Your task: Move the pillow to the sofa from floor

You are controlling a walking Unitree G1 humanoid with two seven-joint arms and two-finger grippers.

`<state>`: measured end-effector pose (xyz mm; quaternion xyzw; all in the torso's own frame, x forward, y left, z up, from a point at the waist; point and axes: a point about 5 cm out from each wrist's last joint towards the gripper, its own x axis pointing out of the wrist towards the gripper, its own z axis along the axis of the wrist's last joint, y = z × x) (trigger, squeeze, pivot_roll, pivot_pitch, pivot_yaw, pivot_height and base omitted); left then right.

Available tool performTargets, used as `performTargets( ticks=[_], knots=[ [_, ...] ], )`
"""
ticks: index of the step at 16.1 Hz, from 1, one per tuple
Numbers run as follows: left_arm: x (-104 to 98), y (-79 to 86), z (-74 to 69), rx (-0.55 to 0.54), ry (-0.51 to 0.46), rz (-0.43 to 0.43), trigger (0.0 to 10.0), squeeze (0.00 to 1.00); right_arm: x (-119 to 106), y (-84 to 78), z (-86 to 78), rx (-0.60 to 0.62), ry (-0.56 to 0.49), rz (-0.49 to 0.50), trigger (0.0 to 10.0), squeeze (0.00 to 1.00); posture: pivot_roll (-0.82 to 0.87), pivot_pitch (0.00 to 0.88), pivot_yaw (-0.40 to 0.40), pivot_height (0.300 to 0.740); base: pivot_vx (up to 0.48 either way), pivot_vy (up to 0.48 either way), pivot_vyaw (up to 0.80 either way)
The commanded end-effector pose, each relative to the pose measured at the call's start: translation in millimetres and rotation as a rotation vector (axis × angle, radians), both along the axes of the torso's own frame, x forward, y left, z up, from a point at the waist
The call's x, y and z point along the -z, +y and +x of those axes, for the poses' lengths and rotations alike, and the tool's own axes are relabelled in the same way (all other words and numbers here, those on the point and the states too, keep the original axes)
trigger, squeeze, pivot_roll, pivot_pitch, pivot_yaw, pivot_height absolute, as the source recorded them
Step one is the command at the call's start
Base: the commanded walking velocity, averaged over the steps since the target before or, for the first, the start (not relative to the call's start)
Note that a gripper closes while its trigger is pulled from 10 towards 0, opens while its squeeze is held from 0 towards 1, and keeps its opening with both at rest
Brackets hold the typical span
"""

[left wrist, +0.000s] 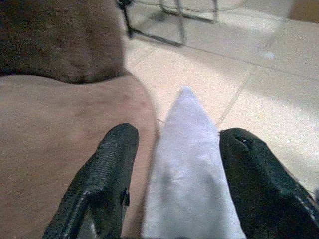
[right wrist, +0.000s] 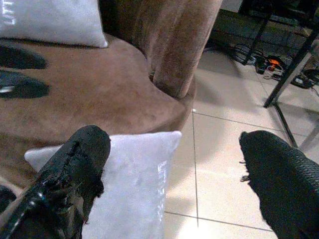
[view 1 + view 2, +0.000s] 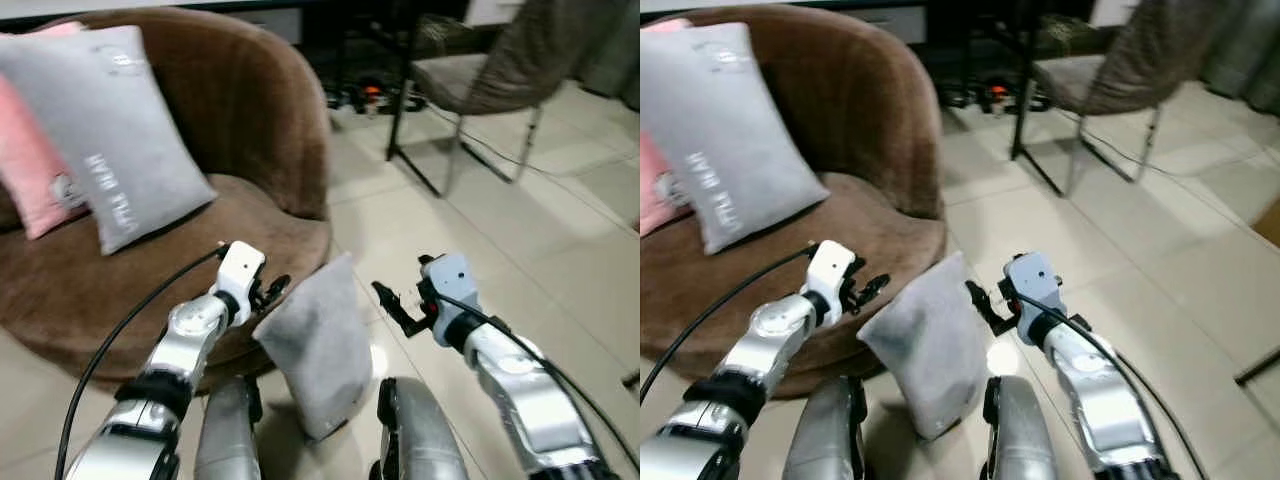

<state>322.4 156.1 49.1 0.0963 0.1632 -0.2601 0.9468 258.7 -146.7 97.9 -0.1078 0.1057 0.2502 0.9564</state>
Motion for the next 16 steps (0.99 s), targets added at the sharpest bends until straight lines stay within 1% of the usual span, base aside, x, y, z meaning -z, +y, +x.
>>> performTargets(
  ticks=[1, 2, 3, 4, 6, 7, 8, 9, 10, 11, 12, 13, 14, 16],
  knots=[
    [3, -2.3, 1.4, 0.011, 0.024, 0.01, 10.0, 1.0, -5, 3.5, -2.7, -0.066, 0.006, 0.002, 10.0, 0.0, -0.14, 0.0, 0.022, 0.55, 0.0, 0.0, 0.0],
    [6, -4.3, 1.7, 0.021, 0.053, 0.014, 10.0, 1.0, -10, 4.7, -9.5, -0.144, 0.029, -0.002, 10.0, 0.0, -0.17, 0.0, 0.036, 0.55, 0.0, 0.0, 0.0],
    [9, -5.4, 1.4, 0.029, 0.069, 0.018, 10.0, 1.0, -14, 4.4, -16.0, -0.197, 0.048, -0.009, 10.0, 0.0, -0.19, 0.0, 0.038, 0.55, 0.0, 0.0, 0.0],
    [11, -3.6, 1.2, 0.017, 0.097, 0.016, 10.0, 1.0, -18, 3.8, -20.7, -0.239, 0.066, -0.019, 10.0, 0.0, -0.2, 0.0, 0.039, 0.55, 0.0, 0.0, 0.0],
    [22, 2.9, -5.1, -0.012, 0.157, 0.033, 10.0, 1.0, -20, 3.2, -38.6, -0.353, 0.117, -0.062, 10.0, 0.0, -0.23, 0.0, 0.03, 0.55, 0.0, 0.0, 0.0],
    [27, 6.1, -8.7, -0.02, 0.173, 0.045, 10.0, 1.0, -20, 4.1, -45.6, -0.382, 0.131, -0.072, 10.0, 0.0, -0.24, 0.0, 0.023, 0.55, 0.0, 0.0, 0.0],
    [30, 10.0, -10.9, -0.038, 0.187, 0.065, 10.0, 1.0, -20, 5.8, -49.3, -0.404, 0.145, -0.078, 10.0, 0.0, -0.25, 0.006, 0.019, 0.55, 0.0, 0.0, 0.0],
    [34, 14.3, -14.1, -0.052, 0.204, 0.075, 10.0, 1.0, -22, 8.8, -55.8, -0.441, 0.159, -0.093, 10.0, 0.0, -0.27, 0.024, 0.003, 0.55, 0.0, 0.0, 0.0],
    [36, 16.5, -15.7, -0.056, 0.208, 0.086, 10.0, 1.0, -24, 10.3, -59.8, -0.452, 0.162, -0.094, 10.0, 0.0, -0.27, 0.04, -0.004, 0.55, 0.0, 0.0, 0.0],
    [37, 17.4, -16.0, -0.061, 0.211, 0.091, 10.0, 1.0, -25, 10.6, -60.3, -0.454, 0.164, -0.1, 10.0, 0.0, -0.27, 0.04, -0.004, 0.55, 0.0, 0.0, 0.0],
    [37, 19.2, -16.1, -0.073, 0.212, 0.101, 10.0, 0.65, -25, 10.4, -59.8, -0.448, 0.16, -0.119, 10.0, 0.0, -0.28, 0.059, -0.01, 0.55, 0.0, 0.0, 0.0],
    [36, 21.5, -15.0, -0.094, 0.207, 0.107, 10.0, 0.0, -24, 10.4, -57.5, -0.426, 0.154, -0.141, 10.0, 0.0, -0.28, 0.084, -0.021, 0.55, 0.0, 0.0, 0.0],
    [36, 24.1, -14.2, -0.114, 0.204, 0.112, 10.0, 0.0, -25, 11.1, -55.1, -0.392, 0.137, -0.157, 10.0, 0.0, -0.28, 0.097, -0.025, 0.55, 0.0, 0.0, 0.0],
    [36, 26.8, -15.1, -0.118, 0.197, 0.127, 10.0, 0.0, -26, 12.5, -55.0, -0.347, 0.127, -0.128, 10.0, 0.0, -0.28, 0.112, -0.033, 0.55, 0.0, 0.0, 0.0]
  ],
)
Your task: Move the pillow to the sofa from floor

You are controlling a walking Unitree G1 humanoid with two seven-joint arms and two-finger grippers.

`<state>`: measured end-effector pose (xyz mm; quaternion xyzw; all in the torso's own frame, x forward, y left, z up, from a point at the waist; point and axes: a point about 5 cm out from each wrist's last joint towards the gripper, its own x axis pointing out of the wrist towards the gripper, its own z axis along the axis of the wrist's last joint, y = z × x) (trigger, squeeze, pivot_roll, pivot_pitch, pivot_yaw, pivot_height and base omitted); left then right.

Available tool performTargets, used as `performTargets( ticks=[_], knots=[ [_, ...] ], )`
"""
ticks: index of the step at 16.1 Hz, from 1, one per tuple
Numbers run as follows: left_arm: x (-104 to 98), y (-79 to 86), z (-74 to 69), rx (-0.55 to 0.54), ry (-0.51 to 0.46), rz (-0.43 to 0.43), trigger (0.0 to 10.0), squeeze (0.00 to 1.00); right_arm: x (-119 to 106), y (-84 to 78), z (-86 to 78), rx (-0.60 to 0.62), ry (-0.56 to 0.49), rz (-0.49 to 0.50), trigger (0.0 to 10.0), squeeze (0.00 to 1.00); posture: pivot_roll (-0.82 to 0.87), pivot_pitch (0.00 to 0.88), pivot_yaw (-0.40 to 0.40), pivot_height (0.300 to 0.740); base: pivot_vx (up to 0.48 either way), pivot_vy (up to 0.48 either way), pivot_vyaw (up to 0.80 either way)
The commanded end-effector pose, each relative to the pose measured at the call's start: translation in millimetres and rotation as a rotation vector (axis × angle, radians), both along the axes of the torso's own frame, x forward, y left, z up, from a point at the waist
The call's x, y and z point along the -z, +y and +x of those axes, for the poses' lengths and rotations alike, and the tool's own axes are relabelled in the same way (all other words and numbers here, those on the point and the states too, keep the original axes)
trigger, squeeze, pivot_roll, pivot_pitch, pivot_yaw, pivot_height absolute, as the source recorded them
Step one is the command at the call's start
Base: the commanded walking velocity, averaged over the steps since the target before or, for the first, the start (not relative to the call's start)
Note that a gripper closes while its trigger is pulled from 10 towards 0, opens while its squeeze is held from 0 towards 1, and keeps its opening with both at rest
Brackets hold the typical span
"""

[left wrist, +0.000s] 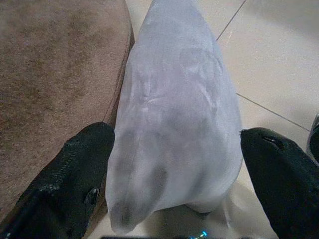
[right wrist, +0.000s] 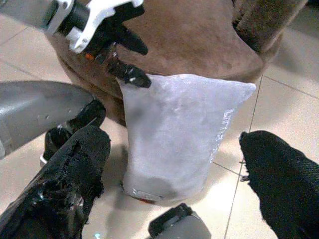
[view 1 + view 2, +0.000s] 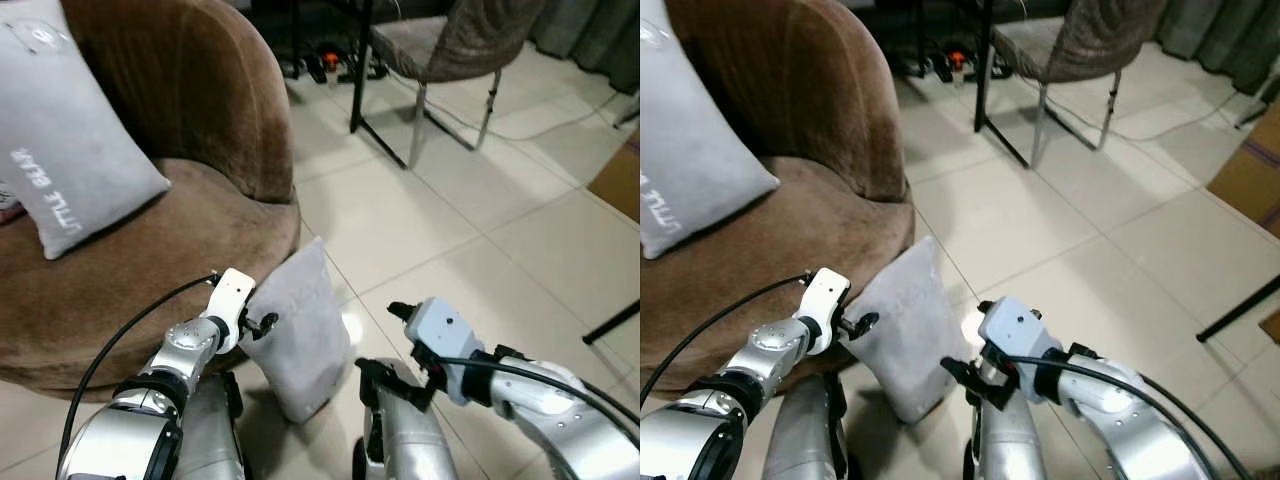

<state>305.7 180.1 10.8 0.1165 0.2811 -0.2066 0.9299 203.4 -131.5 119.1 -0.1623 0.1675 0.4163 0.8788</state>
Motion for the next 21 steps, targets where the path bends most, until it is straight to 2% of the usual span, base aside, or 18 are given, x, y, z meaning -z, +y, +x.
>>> performTargets(
  ticks=[1, 3, 5, 6, 9, 15, 16, 17, 18, 21],
  knots=[
    [-1, 5.0, 0.1, -0.007, -0.011, 0.016, 10.0, 0.0, -6, -2.3, -1.2, 0.04, -0.021, 0.002, 10.0, 0.0, -0.28, 0.121, -0.038, 0.55, 0.0, 0.0, 0.0],
    [3, 14.5, -4.4, -0.025, -0.003, 0.056, 10.0, 0.0, -8, -0.4, -9.1, 0.055, -0.023, 0.016, 10.0, 0.0, -0.3, 0.146, -0.055, 0.55, 0.0, 0.0, 0.0],
    [2, 30.6, -5.5, -0.112, -0.014, 0.113, 10.0, 0.0, -12, 0.2, -14.4, 0.078, -0.023, 0.031, 10.0, 0.0, -0.31, 0.189, -0.081, 0.55, 0.0, 0.0, 0.0],
    [2, 34.1, -6.2, -0.139, -0.009, 0.095, 10.0, 0.0, -15, 1.0, -16.8, 0.072, -0.018, 0.035, 10.0, 0.0, -0.32, 0.202, -0.091, 0.55, 0.0, 0.0, 0.0],
    [10, 32.2, -14.8, -0.131, 0.03, 0.037, 10.0, 0.0, -26, 8.4, -22.4, 0.002, -0.021, 0.044, 10.0, 0.0, -0.36, 0.184, -0.132, 0.55, 0.0, 0.0, 0.0],
    [16, 39.2, -22.0, -0.14, 0.061, 0.065, 10.0, 0.0, -36, 14.9, -32.6, -0.031, -0.016, 0.055, 10.0, 0.0, -0.38, 0.18, -0.16, 0.55, 0.0, 0.0, 0.0],
    [15, 41.1, -20.9, -0.143, 0.056, 0.074, 8.1, 0.0, -37, 14.7, -32.9, -0.038, -0.009, 0.061, 10.0, 0.0, -0.38, 0.18, -0.162, 0.55, 0.0, 0.0, 0.0],
    [12, 43.6, -19.0, -0.149, 0.05, 0.086, 0.7, 0.0, -36, 14.6, -34.8, -0.072, 0.02, 0.063, 10.0, 0.0, -0.38, 0.18, -0.163, 0.55, 0.0, 0.0, 0.0],
    [11, 45.3, -18.2, -0.149, 0.046, 0.104, 0.0, 0.0, -34, 14.7, -36.8, -0.102, 0.045, 0.061, 10.0, 0.0, -0.38, 0.18, -0.163, 0.55, 0.0, 0.0, 0.0],
    [10, 48.8, -17.9, -0.151, 0.042, 0.131, 0.0, 0.0, -31, 13.0, -37.8, -0.11, 0.06, 0.047, 10.0, 0.0, -0.38, 0.178, -0.164, 0.55, 0.0, 0.0, 0.0]
  ],
)
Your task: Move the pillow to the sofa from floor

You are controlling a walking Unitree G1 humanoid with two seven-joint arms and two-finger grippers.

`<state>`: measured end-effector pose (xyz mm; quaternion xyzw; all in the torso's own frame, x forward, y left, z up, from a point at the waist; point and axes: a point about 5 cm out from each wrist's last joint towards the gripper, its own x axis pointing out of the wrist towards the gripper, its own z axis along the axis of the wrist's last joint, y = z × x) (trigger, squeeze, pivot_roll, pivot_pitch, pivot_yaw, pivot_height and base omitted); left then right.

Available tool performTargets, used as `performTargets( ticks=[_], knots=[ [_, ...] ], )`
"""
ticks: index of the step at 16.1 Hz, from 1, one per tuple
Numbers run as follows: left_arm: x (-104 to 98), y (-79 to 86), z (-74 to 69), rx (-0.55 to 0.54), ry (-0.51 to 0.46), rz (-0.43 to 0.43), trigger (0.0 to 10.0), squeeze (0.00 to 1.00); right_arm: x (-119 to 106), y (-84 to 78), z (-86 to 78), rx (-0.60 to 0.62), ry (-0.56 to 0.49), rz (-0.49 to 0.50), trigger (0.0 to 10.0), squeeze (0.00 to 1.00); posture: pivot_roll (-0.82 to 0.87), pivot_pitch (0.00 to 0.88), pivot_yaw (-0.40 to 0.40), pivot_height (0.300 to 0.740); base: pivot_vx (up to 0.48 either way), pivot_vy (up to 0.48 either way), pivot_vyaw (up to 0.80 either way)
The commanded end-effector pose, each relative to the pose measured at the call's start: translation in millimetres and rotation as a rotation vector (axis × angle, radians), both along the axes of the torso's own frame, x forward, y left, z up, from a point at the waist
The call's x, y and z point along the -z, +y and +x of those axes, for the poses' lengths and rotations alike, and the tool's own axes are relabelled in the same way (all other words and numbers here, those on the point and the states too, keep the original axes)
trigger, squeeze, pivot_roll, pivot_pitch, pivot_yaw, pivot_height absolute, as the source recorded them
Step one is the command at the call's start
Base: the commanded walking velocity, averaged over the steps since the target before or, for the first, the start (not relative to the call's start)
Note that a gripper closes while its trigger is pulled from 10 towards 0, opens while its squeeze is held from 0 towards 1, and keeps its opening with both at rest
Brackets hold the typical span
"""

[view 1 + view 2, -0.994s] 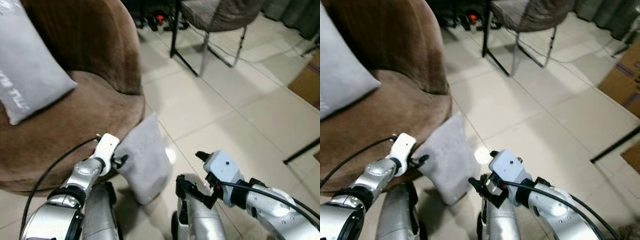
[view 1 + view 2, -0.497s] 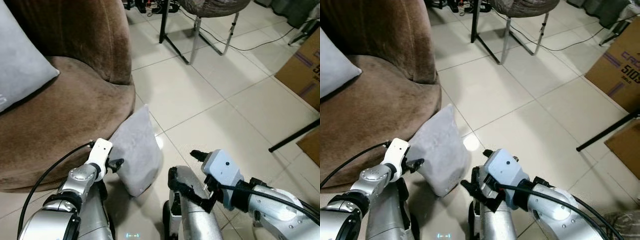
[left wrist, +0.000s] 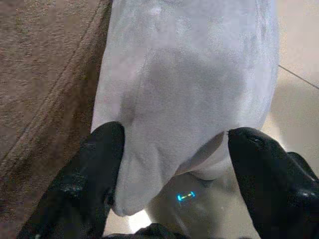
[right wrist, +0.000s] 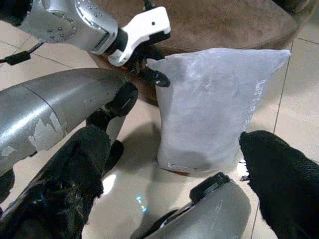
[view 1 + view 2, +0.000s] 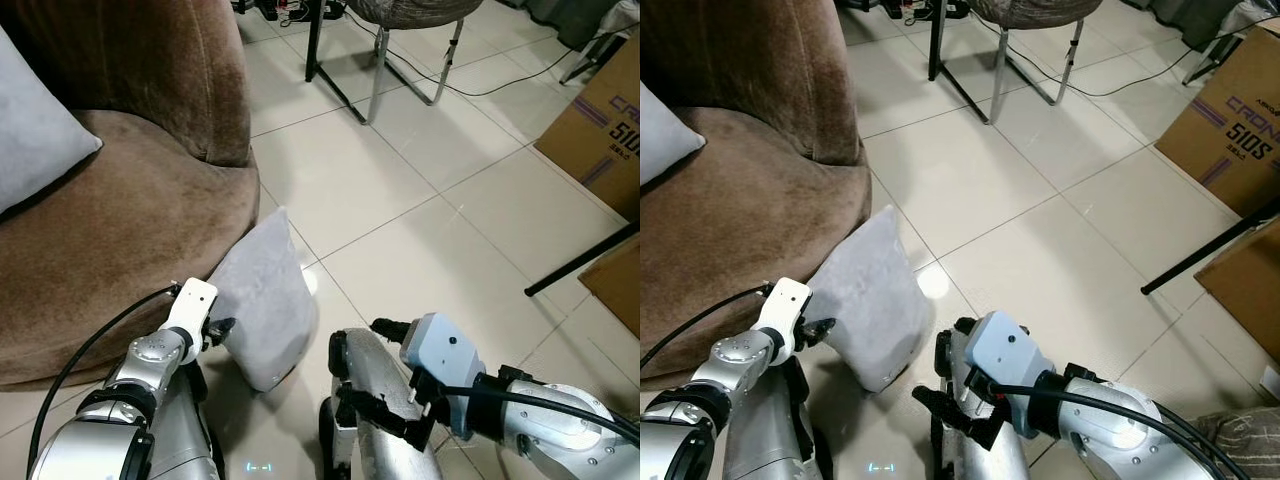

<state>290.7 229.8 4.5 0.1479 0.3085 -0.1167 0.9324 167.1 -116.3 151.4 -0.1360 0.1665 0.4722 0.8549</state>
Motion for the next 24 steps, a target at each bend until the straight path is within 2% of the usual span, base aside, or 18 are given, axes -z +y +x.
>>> performTargets(
  ticks=[1, 6, 13, 24],
  knots=[
    [4, 1.1, -4.0, 0.003, 0.031, 0.025, 0.0, 0.0, 3, -2.6, -1.7, 0.003, 0.016, -0.013, 10.0, 0.0, -0.38, 0.176, -0.164, 0.55, 0.0, 0.0, 0.0],
    [4, 5.1, -4.2, -0.008, 0.027, 0.042, 0.0, 0.0, 7, -4.2, -10.3, -0.027, 0.057, -0.011, 10.0, 0.0, -0.37, 0.17, -0.169, 0.55, 0.0, 0.0, 0.0],
    [4, 9.3, -5.6, -0.006, 0.032, 0.062, 0.0, 0.0, 8, -8.6, -12.3, -0.026, 0.061, -0.02, 10.0, 0.0, -0.37, 0.165, -0.173, 0.55, 0.0, 0.0, 0.0],
    [2, 13.5, -5.8, -0.006, 0.036, 0.074, 0.0, 0.0, 8, -7.0, -9.0, -0.017, 0.053, -0.017, 10.0, 0.0, -0.36, 0.157, -0.161, 0.55, 0.0, 0.0, 0.0]
  ],
)
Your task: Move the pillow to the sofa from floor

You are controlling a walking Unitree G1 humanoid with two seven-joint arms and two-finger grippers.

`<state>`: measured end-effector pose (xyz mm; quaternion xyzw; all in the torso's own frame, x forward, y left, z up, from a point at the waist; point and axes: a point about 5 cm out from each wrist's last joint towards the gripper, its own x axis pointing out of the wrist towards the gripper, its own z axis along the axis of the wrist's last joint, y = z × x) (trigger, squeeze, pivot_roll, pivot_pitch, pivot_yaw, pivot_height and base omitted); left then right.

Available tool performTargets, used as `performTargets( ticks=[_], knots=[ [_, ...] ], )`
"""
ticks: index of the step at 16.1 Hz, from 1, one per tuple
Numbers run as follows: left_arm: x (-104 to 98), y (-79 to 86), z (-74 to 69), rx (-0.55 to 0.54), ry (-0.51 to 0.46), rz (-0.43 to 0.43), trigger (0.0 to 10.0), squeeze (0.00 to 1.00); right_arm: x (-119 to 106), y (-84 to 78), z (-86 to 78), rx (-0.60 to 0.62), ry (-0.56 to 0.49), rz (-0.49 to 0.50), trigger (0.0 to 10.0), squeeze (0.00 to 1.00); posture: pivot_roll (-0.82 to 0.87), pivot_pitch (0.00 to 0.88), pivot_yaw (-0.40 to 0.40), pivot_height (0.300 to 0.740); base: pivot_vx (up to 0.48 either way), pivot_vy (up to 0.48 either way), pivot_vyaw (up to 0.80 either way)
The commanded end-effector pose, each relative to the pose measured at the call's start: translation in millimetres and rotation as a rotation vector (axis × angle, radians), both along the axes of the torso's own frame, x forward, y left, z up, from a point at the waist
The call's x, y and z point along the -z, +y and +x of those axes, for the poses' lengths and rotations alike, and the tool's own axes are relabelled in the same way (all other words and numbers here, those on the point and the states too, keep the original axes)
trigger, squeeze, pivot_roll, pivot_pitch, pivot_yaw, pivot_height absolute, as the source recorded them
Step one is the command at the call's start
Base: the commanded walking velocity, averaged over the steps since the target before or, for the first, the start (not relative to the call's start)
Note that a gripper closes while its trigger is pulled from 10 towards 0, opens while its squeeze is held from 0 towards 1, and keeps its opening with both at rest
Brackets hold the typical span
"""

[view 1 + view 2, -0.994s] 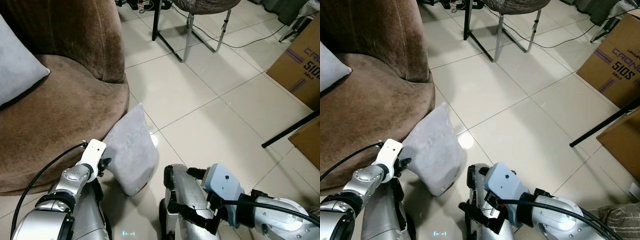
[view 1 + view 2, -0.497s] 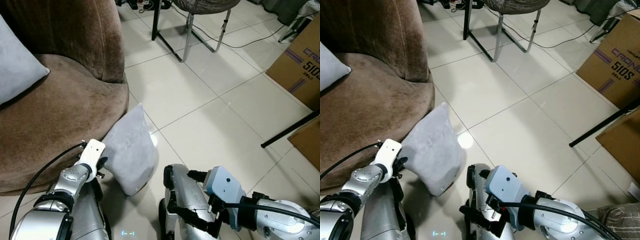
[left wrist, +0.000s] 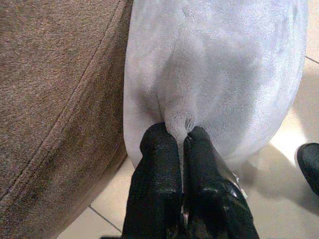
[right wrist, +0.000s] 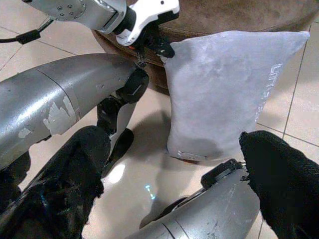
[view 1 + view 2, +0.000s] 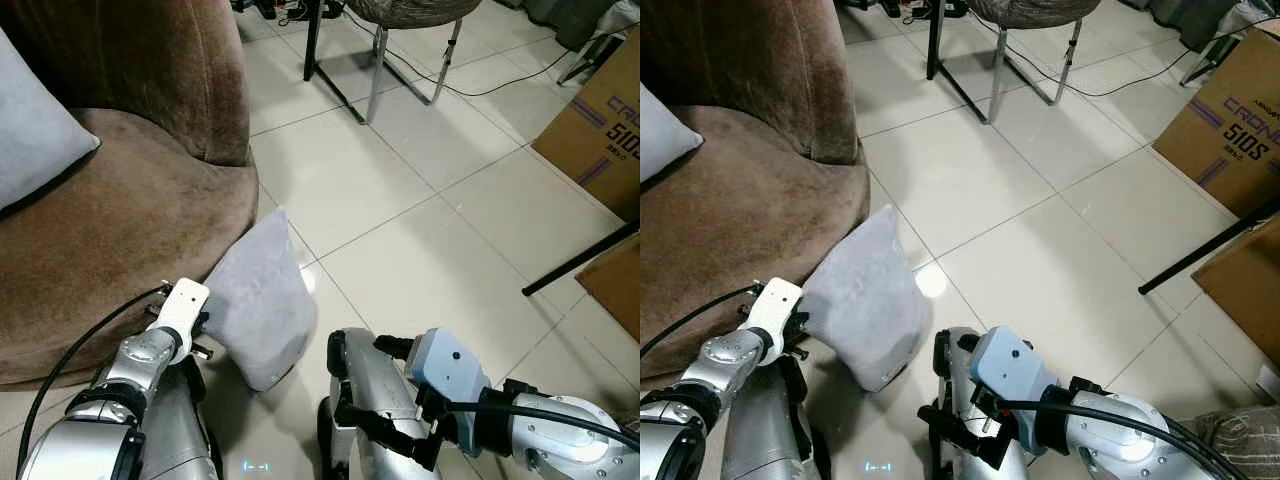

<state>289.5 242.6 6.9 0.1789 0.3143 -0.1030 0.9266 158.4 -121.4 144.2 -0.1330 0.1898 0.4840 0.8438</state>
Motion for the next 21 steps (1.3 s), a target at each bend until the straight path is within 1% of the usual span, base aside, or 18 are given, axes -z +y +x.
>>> performTargets(
  ticks=[1, 3, 6, 7, 9, 11, 12, 13, 14, 15, 16, 17, 18, 19, 21],
  knots=[
    [4, 1.1, -4.1, 0.0, 0.032, 0.006, 0.0, 0.0, 1, -1.0, -0.3, 0.008, 0.001, 0.0, 10.0, 0.0, -0.35, 0.154, -0.159, 0.55, 0.0, 0.0, 0.0],
    [4, 1.4, -3.5, 0.002, 0.031, 0.007, 0.0, 0.0, 1, 0.1, -0.2, 0.012, -0.003, 0.001, 10.0, 0.0, -0.35, 0.148, -0.156, 0.55, 0.0, 0.0, 0.0],
    [2, -4.0, -0.7, -0.003, 0.015, -0.023, 0.0, 0.0, 5, 0.0, 5.6, 0.046, -0.017, 0.005, 10.0, 0.0, -0.32, 0.129, -0.139, 0.55, 0.0, 0.0, 0.0],
    [2, -10.0, 1.8, -0.001, -0.005, -0.046, 0.0, 0.0, 11, -1.7, 13.4, 0.105, -0.022, 0.012, 10.0, 0.0, -0.3, 0.11, -0.124, 0.55, 0.0, 0.0, 0.0],
    [0, -15.7, 5.0, 0.006, -0.033, -0.061, 0.0, 0.0, 18, -5.9, 21.3, 0.168, -0.034, 0.003, 10.0, 0.0, -0.27, 0.081, -0.107, 0.55, 0.0, 0.0, 0.0],
    [-7, -31.3, 13.8, 0.024, -0.105, -0.103, 0.0, 0.0, 31, -17.5, 37.7, 0.292, -0.065, -0.027, 10.0, 0.0, -0.22, 0.036, -0.083, 0.55, 0.0, 0.0, 0.0],
    [-10, -36.3, 17.2, 0.019, -0.125, -0.118, 0.0, 0.0, 36, -20.4, 45.0, 0.327, -0.071, -0.031, 10.0, 0.0, -0.2, 0.022, -0.072, 0.55, 0.0, 0.0, 0.0],
    [-13, -43.1, 20.5, 0.049, -0.15, -0.135, 0.0, 0.0, 38, -22.3, 48.7, 0.352, -0.082, -0.036, 10.0, 0.0, -0.18, 0.005, -0.06, 0.55, 0.0, 0.0, 0.0],
    [-23, -60.5, 28.3, 0.121, -0.216, -0.197, 0.0, 0.0, 39, -26.4, 55.0, 0.417, -0.092, -0.02, 10.0, 0.0, -0.15, 0.0, -0.042, 0.55, 0.0, 0.0, 0.0],
    [-43, -81.5, 38.2, 0.207, -0.336, -0.284, 0.0, 0.0, 42, -32.9, 60.5, 0.508, -0.107, 0.001, 10.0, 0.0, -0.11, 0.0, -0.029, 0.55, 0.0, 0.0, 0.0],
    [-56, -87.9, 43.5, 0.217, -0.406, -0.333, 0.0, 0.0, 44, -34.5, 65.3, 0.55, -0.123, 0.018, 10.0, 0.0, -0.07, 0.0, -0.023, 0.55, 0.0, 0.0, 0.0],
    [-62, -89.6, 45.4, 0.214, -0.436, -0.353, 0.0, 0.0, 45, -34.7, 67.1, 0.567, -0.13, 0.026, 10.0, 0.0, -0.07, 0.0, -0.023, 0.55, 0.0, 0.0, 0.0],
    [-79, -95.9, 46.7, 0.246, -0.524, -0.379, 0.0, 0.0, 45, -34.5, 72.6, 0.618, -0.142, 0.068, 10.0, 0.0, -0.02, 0.0, -0.017, 0.55, 0.0, 0.0, 0.0],
    [-93, -103.2, 42.2, 0.292, -0.59, -0.399, 0.0, 0.0, 45, -34.8, 78.1, 0.663, -0.156, 0.096, 10.0, 0.0, 0.01, 0.0, -0.013, 0.55, 0.0, 0.0, 0.0],
    [-109, -110.8, 31.0, 0.334, -0.651, -0.414, 0.0, 0.0, 43, -35.8, 87.4, 0.731, -0.201, 0.115, 10.0, 0.0, 0.04, 0.0, 0.007, 0.55, 0.0, 0.0, 0.0]
  ],
)
